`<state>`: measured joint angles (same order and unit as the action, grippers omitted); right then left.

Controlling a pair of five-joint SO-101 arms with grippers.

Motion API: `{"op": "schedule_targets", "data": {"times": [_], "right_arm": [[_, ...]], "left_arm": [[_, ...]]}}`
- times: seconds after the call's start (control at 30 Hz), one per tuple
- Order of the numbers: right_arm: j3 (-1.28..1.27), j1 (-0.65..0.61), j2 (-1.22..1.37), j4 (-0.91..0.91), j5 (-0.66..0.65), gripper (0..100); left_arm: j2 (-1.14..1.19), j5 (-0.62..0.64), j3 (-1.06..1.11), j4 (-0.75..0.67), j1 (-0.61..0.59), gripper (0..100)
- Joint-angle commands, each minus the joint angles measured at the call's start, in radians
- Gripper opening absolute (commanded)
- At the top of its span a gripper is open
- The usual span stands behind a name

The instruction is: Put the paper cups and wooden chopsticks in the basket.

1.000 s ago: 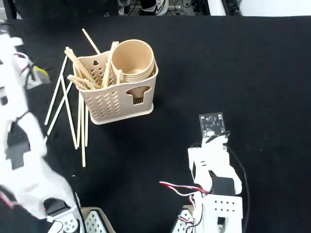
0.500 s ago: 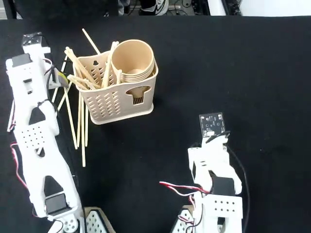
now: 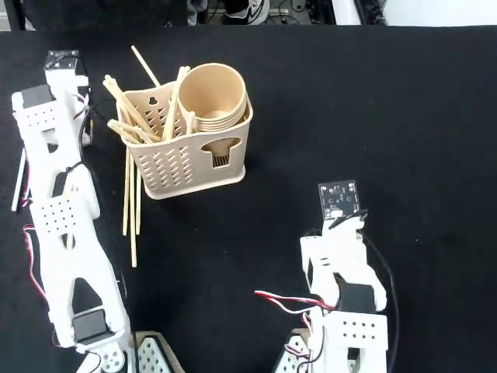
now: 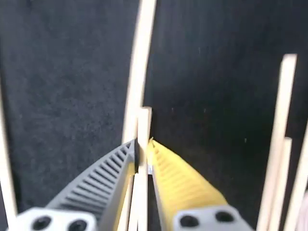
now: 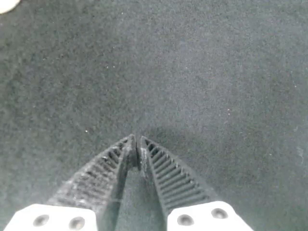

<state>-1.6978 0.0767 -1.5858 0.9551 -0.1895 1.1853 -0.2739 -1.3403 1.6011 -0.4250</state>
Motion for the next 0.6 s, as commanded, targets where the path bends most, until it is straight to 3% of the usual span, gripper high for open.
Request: {"op": "schedule_targets", "data": {"times": [0.0,0.17,0.33,0.57], "right_arm": [[0.002,-0.009,-0.01,0.003,-0.005,1.2],[0.002,-0.009,-0.01,0.003,-0.005,1.2],[0.002,-0.009,-0.01,0.003,-0.005,1.2],[0.002,-0.009,-0.01,0.003,-0.005,1.2]], "left_arm": [[-0.029,-0.014,-0.041,0.044,0.001,5],[-0.044,-0.014,-0.134,0.16,0.004,3],[-0.12,0.075,-0.213,0.163,-0.005,3],[-0.408,0.189,-0.004,0.163,-0.007,3]]}}
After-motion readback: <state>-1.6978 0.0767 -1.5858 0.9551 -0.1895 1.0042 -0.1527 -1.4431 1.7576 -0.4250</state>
